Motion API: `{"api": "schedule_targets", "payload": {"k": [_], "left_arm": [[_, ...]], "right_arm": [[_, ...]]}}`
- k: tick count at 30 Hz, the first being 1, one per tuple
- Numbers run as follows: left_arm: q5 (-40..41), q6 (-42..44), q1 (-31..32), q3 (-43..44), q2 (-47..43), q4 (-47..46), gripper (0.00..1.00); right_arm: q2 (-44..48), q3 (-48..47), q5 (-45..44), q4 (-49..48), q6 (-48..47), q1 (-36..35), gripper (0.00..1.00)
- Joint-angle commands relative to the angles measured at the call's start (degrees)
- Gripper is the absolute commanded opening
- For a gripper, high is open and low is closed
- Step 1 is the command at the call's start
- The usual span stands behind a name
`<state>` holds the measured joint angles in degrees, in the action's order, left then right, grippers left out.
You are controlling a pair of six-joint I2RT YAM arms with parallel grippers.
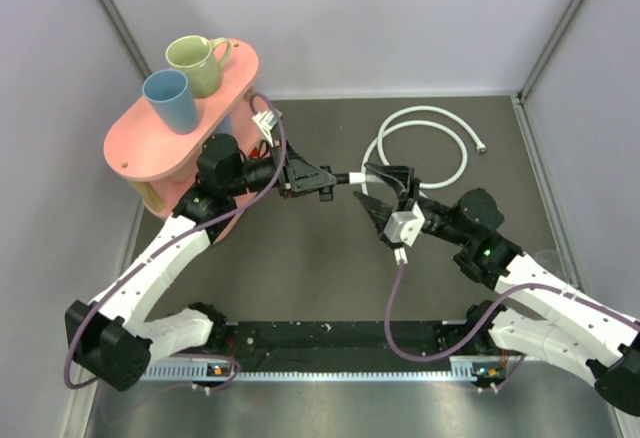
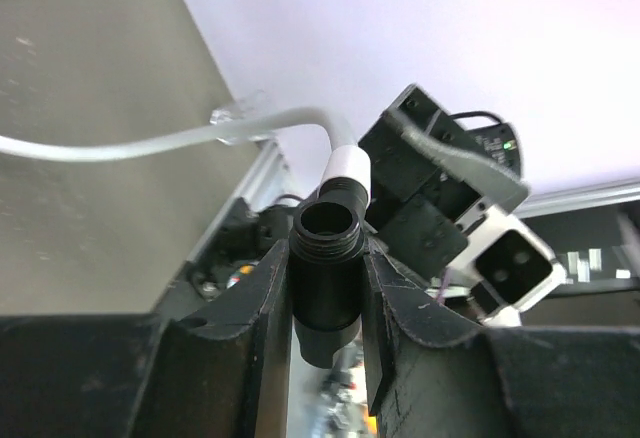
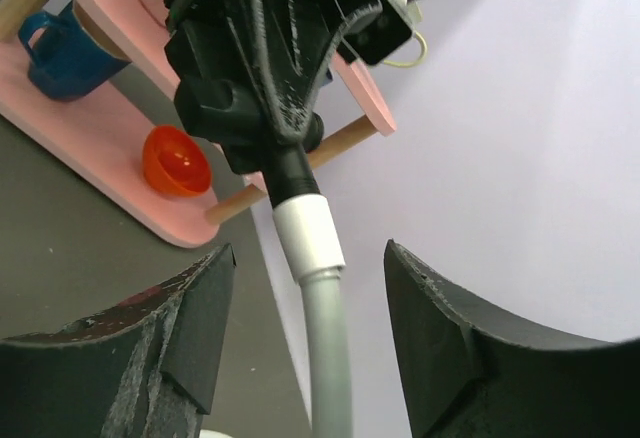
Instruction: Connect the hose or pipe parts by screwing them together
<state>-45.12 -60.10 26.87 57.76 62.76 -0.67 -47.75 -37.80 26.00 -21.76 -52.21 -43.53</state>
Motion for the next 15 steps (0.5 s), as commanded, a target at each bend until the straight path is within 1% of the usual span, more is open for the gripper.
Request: {"api": "schedule_targets", "payload": {"k": [1, 3, 5, 7, 8, 9, 11, 13, 14, 15], "left_arm": [[-6.2, -21.62, -0.24, -2.73, 0.78, -22.42, 0.0], [-7.69, -23.48, -0.42, -2.65, 2.0, -24.2, 0.0], [-8.4, -23.66, -0.42, -2.21, 2.62, -23.86, 0.0], [-8.66, -24.28, -0.42, -2.38, 2.8, -23.94, 0.0], [-8.93, -24.37, -0.42, -2.47, 2.89, -23.94, 0.0], [-9.28, -24.63, -0.42, -2.47, 2.98, -23.94, 0.0], [-10.86, -24.46, -0.42, -2.04, 3.59, -24.12, 0.0], [-12.0, -23.67, -0.42, -1.68, 4.12, -24.12, 0.0], [-12.88, -23.14, -0.42, -1.51, 4.64, -24.21, 0.0], [-13.41, -20.87, -0.42, -1.25, 5.0, -23.95, 0.0]], "right_arm": [[-1.56, -0.69, -3.23, -3.73, -7.55, -2.52, 0.59], [-2.09, -1.13, -2.8, -3.38, -8.26, -2.7, 0.56], [-2.53, -1.66, -2.45, -3.29, -8.61, -2.79, 0.55], [-2.79, -1.92, -2.27, -3.55, -8.88, -3.32, 0.47], [-2.88, -2.27, -2.27, -3.38, -8.97, -3.49, 0.42], [-3.05, -2.45, -2.18, -3.38, -9.14, -3.93, 0.34], [-3.32, -3.41, -1.4, -1.98, -9.14, -4.11, 0.26], [-3.32, -4.64, -0.69, -0.4, -9.14, -4.46, 0.14], [-3.32, -5.08, 0.62, 0.48, -9.14, -4.46, 0.05], [-3.4, -5.79, 1.42, 1.71, -8.88, -4.46, 0.0]]}}
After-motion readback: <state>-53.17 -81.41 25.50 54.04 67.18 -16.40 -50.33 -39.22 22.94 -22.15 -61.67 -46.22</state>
